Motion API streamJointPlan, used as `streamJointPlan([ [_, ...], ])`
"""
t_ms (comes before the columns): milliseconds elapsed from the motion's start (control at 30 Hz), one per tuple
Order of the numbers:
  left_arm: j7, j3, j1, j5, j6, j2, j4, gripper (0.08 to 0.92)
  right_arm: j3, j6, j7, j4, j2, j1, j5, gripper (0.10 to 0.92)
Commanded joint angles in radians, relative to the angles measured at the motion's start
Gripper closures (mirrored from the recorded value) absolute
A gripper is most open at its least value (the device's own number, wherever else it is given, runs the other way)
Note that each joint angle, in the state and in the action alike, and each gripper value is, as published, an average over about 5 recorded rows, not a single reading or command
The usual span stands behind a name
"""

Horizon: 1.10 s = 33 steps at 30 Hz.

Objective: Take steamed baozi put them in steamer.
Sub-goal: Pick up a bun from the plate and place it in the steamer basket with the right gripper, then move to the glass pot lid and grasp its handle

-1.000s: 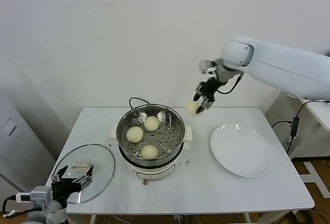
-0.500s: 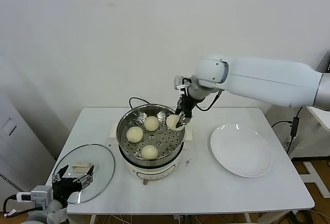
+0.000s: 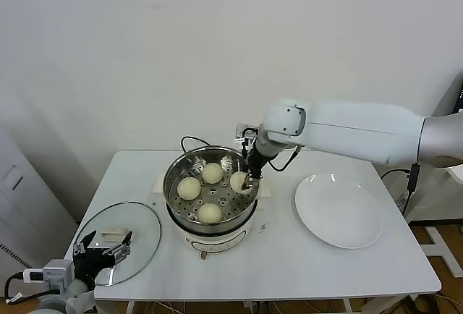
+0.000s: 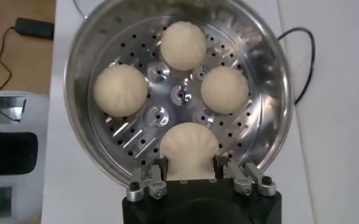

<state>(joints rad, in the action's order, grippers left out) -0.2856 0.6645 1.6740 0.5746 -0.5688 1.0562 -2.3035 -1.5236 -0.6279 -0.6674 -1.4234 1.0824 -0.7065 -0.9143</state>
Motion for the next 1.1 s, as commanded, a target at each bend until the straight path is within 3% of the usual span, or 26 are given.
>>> streamJointPlan([
  [33,0.0,-0.001,-0.001,0.002,-0.001,0.0,0.001,0.177,0.018,-0.024,0.062,0.036,0.022,0.075,-0.016,0.55],
  [333,0.0,0.003,0.002,0.008,0.001,0.0,0.001,0.177,0.03,-0.027,0.065,0.074,0.053,0.1,-0.016,0.52],
  [733,0.0,0.01,0.0,0.019,0.001,0.004,0.001,0.177,0.108,-0.013,0.038,0.088,0.023,0.093,-0.021,0.219],
  [900,-0.001,0.006,0.0,0.017,-0.002,0.005,0.001,0.177,0.224,0.03,-0.015,0.085,-0.087,0.086,-0.041,0.203],
  [1100,-0.003,0.005,-0.009,0.014,-0.009,0.013,0.001,0.177,0.433,0.141,0.026,0.057,-0.253,0.185,-0.058,0.203],
])
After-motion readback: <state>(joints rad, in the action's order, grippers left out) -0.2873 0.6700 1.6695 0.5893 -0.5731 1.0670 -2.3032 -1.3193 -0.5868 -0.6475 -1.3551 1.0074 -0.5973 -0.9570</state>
